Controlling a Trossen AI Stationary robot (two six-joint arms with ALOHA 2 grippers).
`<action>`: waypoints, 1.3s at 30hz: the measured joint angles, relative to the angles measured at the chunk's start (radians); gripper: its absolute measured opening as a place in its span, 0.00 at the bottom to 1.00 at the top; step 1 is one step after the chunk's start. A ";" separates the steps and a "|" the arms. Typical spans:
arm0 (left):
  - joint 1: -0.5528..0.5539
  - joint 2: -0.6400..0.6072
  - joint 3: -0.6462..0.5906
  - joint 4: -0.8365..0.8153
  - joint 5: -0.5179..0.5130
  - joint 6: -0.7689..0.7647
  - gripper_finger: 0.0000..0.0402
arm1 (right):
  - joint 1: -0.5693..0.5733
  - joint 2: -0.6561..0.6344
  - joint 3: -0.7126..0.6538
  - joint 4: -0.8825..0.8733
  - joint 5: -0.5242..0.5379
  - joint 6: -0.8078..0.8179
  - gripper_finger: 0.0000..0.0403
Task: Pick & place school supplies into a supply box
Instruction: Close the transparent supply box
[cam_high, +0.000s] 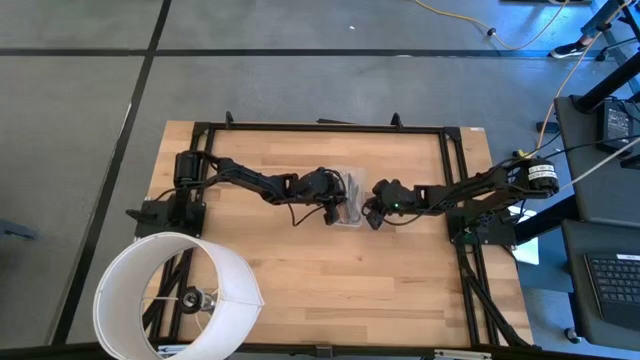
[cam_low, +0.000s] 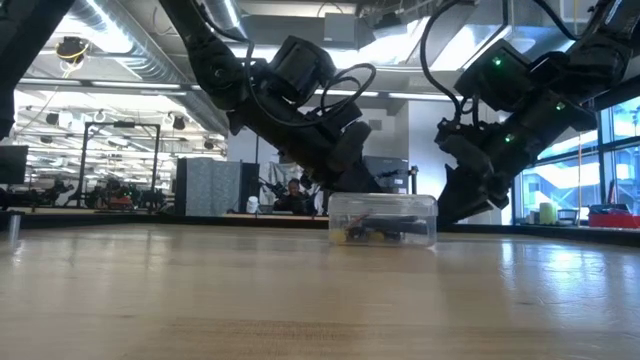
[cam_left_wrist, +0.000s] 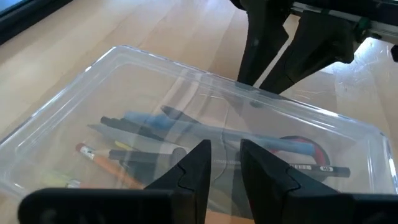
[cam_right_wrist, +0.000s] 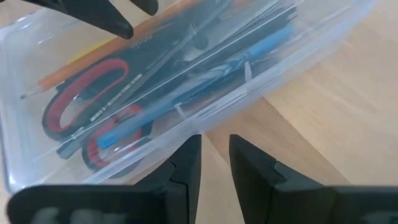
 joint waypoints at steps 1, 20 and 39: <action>-0.003 0.000 0.000 0.000 -0.003 -0.004 0.20 | 0.000 0.000 0.000 0.000 0.001 0.000 0.22; -0.048 -0.039 -0.002 -0.031 -0.032 -0.030 0.15 | -0.002 -0.002 0.003 0.007 0.055 -0.024 0.22; -0.043 -0.395 -0.006 -0.339 -0.097 0.154 0.15 | 0.064 -0.405 0.004 -0.159 -0.014 -0.106 0.22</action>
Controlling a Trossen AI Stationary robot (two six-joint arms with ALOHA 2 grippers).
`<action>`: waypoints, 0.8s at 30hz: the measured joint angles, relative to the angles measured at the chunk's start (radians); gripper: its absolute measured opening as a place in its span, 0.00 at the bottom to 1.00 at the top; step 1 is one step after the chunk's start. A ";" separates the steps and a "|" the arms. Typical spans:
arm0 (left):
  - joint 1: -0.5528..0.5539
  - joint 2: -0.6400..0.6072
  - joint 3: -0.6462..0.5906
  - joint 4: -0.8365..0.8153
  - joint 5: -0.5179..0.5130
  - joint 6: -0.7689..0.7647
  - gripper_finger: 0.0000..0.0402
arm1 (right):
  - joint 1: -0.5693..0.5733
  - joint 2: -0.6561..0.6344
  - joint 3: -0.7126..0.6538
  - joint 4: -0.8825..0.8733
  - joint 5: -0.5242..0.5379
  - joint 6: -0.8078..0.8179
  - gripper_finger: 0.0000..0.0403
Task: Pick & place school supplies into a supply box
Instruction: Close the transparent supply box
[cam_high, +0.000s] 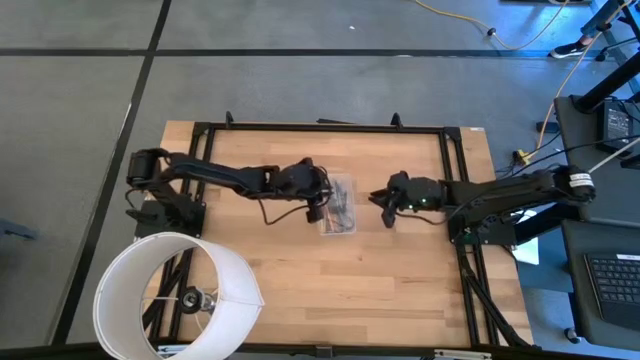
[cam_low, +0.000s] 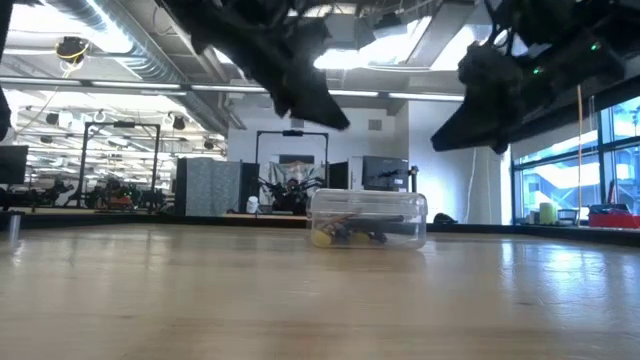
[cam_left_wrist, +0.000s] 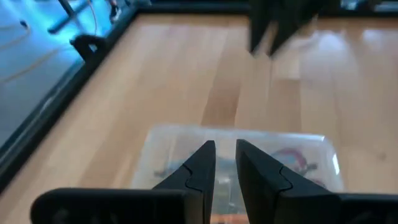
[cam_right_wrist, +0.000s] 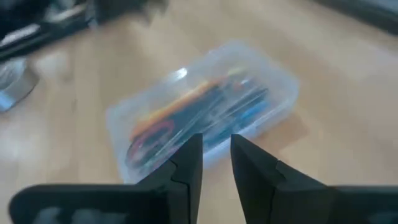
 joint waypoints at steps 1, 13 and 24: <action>0.000 -0.018 0.000 -0.003 0.000 -0.004 0.15 | 0.012 -0.007 0.000 -0.021 -0.014 -0.006 0.22; -0.041 -0.072 0.002 0.120 -0.004 -0.017 0.15 | 0.135 0.259 -0.006 0.082 0.041 0.005 0.22; -0.040 -0.090 0.002 0.110 0.000 -0.086 0.15 | 0.135 0.411 -0.007 0.237 0.026 -0.026 0.22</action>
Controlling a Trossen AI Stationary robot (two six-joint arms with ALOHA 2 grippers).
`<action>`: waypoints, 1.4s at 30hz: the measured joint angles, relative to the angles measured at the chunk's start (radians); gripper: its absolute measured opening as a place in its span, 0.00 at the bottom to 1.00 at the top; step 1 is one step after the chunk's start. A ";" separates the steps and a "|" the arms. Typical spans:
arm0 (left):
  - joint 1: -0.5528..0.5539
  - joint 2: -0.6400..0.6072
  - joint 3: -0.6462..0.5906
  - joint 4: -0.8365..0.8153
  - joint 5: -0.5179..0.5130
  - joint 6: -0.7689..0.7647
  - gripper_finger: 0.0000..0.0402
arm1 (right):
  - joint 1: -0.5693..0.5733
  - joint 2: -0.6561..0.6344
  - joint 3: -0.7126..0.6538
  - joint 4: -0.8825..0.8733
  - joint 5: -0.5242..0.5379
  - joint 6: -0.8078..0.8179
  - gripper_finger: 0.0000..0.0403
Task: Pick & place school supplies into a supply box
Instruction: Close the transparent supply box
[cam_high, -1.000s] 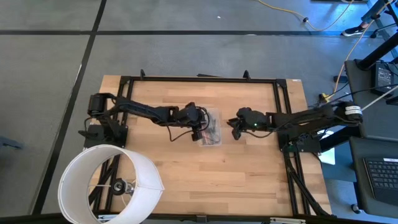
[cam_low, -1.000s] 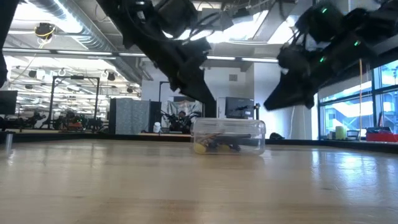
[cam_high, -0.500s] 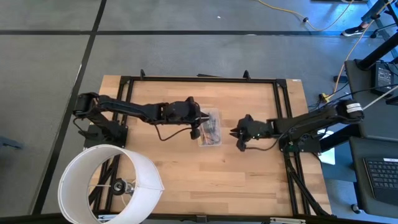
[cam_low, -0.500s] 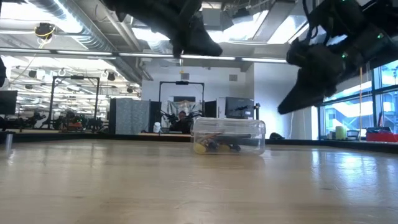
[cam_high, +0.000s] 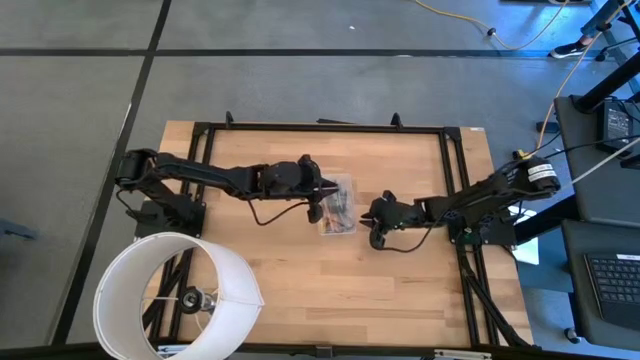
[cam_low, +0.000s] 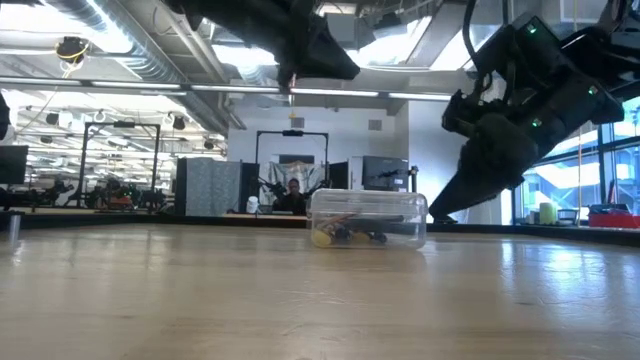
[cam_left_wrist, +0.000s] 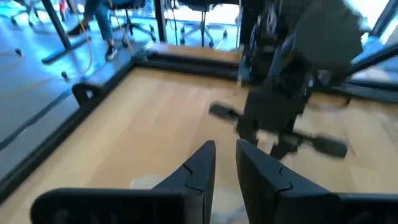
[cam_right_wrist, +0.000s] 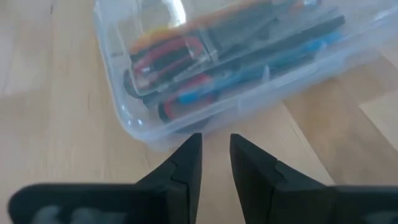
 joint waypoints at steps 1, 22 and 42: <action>0.001 -0.008 0.000 0.003 0.000 0.000 0.15 | -0.001 0.005 0.000 0.010 -0.005 -0.007 0.22; -0.026 -0.319 0.001 -0.277 0.004 -0.022 0.15 | -0.003 0.008 0.001 0.141 -0.011 -0.024 0.22; -0.026 -0.566 -0.211 -0.275 -0.068 -0.017 0.15 | -0.003 0.012 0.001 0.056 -0.017 0.061 0.22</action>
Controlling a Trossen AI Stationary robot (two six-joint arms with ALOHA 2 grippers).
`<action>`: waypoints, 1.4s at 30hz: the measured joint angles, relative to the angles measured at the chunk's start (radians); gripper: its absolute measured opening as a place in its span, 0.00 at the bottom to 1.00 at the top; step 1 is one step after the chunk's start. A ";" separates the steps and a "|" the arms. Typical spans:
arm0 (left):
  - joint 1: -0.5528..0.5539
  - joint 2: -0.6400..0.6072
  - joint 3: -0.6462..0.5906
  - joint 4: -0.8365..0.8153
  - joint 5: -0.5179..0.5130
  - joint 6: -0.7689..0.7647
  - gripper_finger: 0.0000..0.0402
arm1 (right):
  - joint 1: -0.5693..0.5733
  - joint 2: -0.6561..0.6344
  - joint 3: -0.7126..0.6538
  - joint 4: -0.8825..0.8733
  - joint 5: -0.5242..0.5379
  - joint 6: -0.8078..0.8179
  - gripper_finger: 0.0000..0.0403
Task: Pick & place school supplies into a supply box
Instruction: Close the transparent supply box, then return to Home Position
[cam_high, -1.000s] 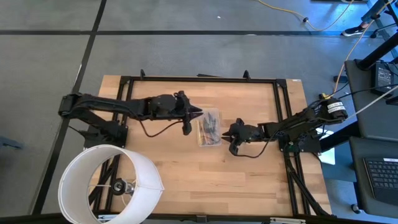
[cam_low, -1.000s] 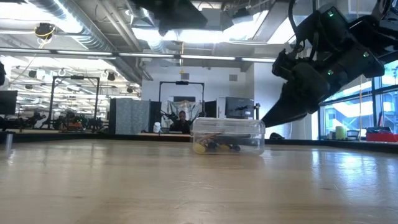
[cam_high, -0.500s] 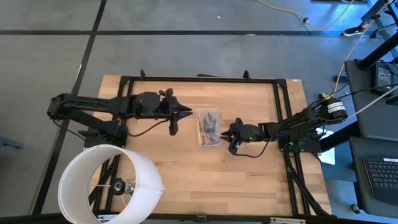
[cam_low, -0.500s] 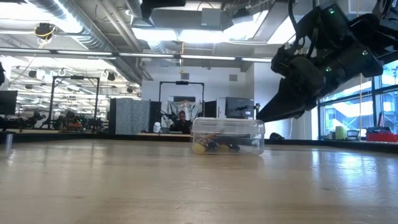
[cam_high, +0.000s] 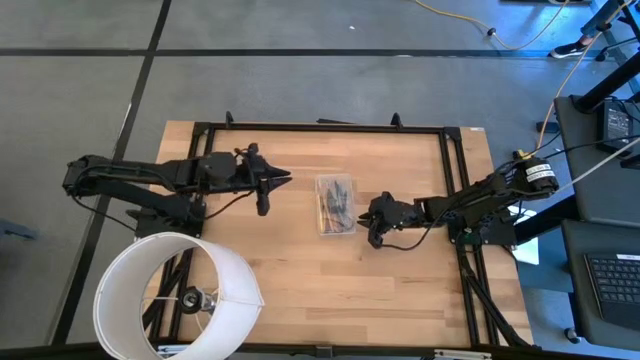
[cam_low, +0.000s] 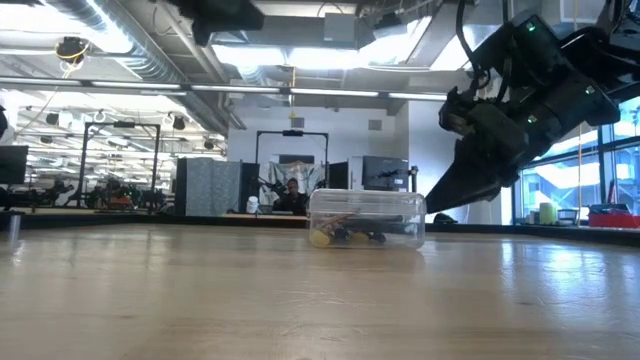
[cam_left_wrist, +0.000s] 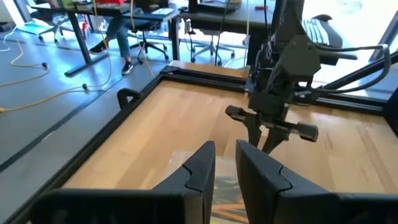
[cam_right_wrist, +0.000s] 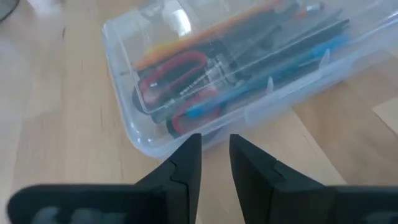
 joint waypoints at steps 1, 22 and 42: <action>0.000 -0.018 -0.023 0.012 0.000 -0.004 0.15 | 0.000 0.000 0.000 0.006 0.000 0.000 0.22; -0.001 -0.300 -0.305 0.074 0.000 -0.045 0.15 | 0.000 0.000 0.082 -0.059 -0.003 -0.035 0.22; 0.000 -0.622 -0.796 0.402 0.032 -0.107 0.15 | 0.039 -0.497 0.008 -0.397 -0.133 -0.097 0.22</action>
